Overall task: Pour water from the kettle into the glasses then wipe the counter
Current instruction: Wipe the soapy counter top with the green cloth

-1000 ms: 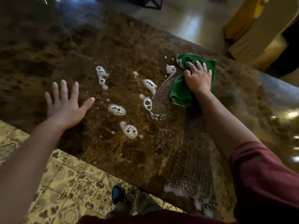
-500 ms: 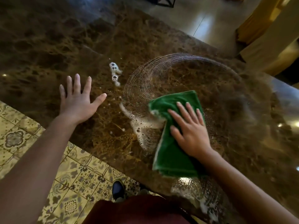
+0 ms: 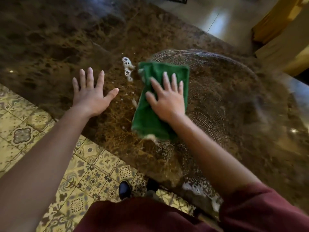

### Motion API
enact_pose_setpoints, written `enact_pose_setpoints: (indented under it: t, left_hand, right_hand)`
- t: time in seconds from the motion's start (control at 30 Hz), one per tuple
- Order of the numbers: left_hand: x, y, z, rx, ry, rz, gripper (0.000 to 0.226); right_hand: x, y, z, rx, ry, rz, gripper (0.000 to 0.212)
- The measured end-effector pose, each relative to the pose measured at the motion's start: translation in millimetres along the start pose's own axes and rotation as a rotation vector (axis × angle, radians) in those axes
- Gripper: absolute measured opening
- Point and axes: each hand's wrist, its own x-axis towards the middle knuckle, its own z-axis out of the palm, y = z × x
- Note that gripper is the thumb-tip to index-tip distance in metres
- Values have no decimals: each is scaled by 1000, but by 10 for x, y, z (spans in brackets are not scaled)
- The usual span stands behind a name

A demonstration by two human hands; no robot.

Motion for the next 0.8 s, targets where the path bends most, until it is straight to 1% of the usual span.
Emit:
enact_pose_setpoints:
  t: [0.1, 0.13, 0.2, 0.3, 0.37, 0.47, 0.53, 0.6, 0.67, 0.73, 0.8]
  left_hand:
    - [4, -12, -2, 3, 9, -3, 94]
    - [2, -13, 0, 6, 16, 3, 95]
    - [-5, -16, -1, 7, 22, 16, 94]
    - [-8, -10, -6, 13, 26, 23, 92]
    - [-10, 1, -15, 20, 24, 18, 91]
    - [-11, 16, -14, 32, 19, 5, 91]
    - [-1, 12, -5, 33, 19, 3, 91]
    - [3, 9, 0, 34, 15, 6, 91]
    - [5, 8, -1, 32, 16, 5, 91]
    - [17, 14, -2, 28, 18, 4, 91]
    - [17, 3, -8, 23, 17, 4, 91]
  right_hand:
    - [-832, -32, 113, -17, -14, -144, 68]
    - [-1023, 71, 123, -28, -21, -148, 67]
    - [-1135, 381, 94, -53, -5, -90, 68]
    - [-791, 777, -24, -63, 13, 124, 73]
    - [-371, 868, -86, -27, 24, 253, 75]
    - [319, 688, -153, 38, 58, 370, 74]
    - [677, 406, -183, 51, 59, 390, 74]
    - [828, 97, -165, 45, 46, 318, 74]
    - [711, -156, -96, 24, 19, 165, 74]
    - [321, -268, 5, 0, -6, 21, 74]
    - [-255, -251, 83, -16, -7, -89, 72]
